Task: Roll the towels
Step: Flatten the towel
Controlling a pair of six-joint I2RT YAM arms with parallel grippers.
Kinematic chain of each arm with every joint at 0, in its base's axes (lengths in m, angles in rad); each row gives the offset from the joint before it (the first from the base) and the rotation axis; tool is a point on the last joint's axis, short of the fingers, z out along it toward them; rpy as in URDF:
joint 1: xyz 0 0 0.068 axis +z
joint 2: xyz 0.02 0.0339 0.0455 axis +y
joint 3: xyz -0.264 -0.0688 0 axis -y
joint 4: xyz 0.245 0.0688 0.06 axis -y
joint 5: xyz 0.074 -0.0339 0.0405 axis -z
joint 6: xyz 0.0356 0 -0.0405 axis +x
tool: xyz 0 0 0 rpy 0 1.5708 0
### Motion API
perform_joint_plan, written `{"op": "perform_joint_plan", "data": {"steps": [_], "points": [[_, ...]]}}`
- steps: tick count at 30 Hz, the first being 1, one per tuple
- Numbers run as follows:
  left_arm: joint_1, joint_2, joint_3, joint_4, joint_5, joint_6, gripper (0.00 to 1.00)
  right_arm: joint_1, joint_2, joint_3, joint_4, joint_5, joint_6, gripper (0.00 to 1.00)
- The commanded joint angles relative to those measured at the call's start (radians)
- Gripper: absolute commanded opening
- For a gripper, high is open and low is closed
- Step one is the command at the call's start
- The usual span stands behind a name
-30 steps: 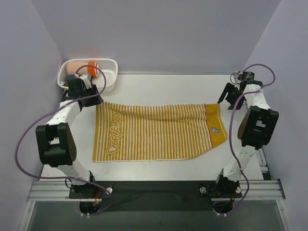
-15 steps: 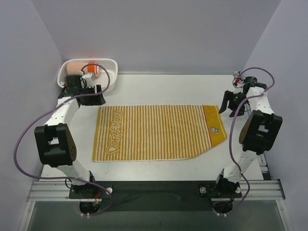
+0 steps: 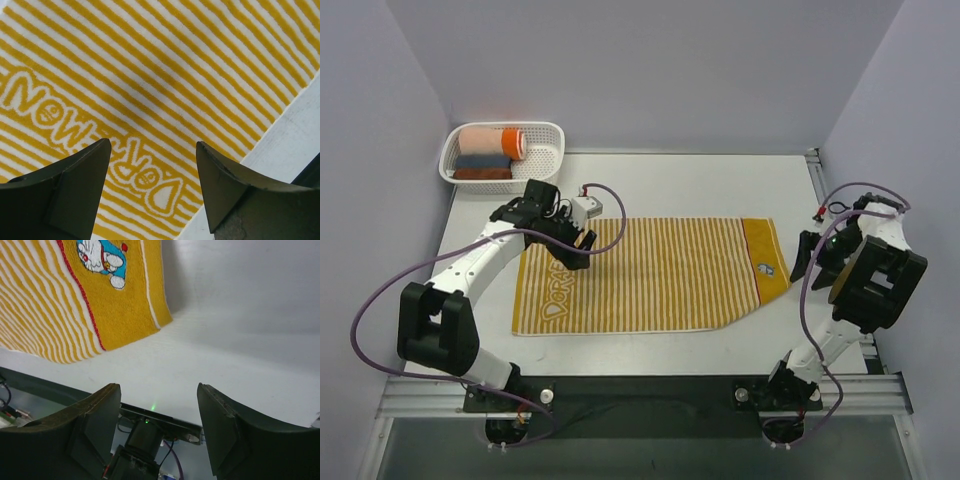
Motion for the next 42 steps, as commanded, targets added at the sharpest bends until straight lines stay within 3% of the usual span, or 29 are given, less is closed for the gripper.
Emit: {"op": "perform_joint_plan", "data": {"steps": [1,10,21,23,24,25,26,31,34,42], "points": [[0.008,0.015,0.008,-0.017,-0.011,0.021,0.79,0.009,0.005,-0.037,-0.12,-0.071,-0.011,0.6],[0.008,-0.005,-0.006,0.029,-0.072,-0.021,0.8,0.011,0.132,-0.111,-0.028,-0.171,0.19,0.57],[0.01,-0.003,-0.031,0.086,-0.094,-0.047,0.8,0.017,0.179,-0.107,0.072,-0.231,0.317,0.39],[0.01,0.004,-0.029,0.094,-0.095,-0.054,0.8,0.026,0.185,-0.099,0.083,-0.24,0.33,0.28],[0.011,0.006,-0.029,0.095,-0.097,-0.054,0.8,0.027,0.185,-0.096,0.078,-0.252,0.333,0.11],[0.011,0.006,-0.029,0.095,-0.098,-0.056,0.8,0.029,0.182,-0.094,0.075,-0.257,0.334,0.03],[0.011,0.006,-0.031,0.098,-0.098,-0.056,0.8,0.027,0.165,-0.096,0.069,-0.265,0.333,0.0],[0.016,0.006,-0.04,0.106,-0.094,-0.057,0.8,0.046,0.007,-0.105,0.044,-0.364,0.342,0.0],[0.017,0.013,-0.043,0.112,-0.103,-0.061,0.8,0.118,-0.015,-0.039,0.05,-0.374,0.385,0.0],[0.027,0.069,-0.009,0.117,-0.106,-0.103,0.8,0.345,0.235,0.342,0.112,-0.277,0.569,0.0]]}}
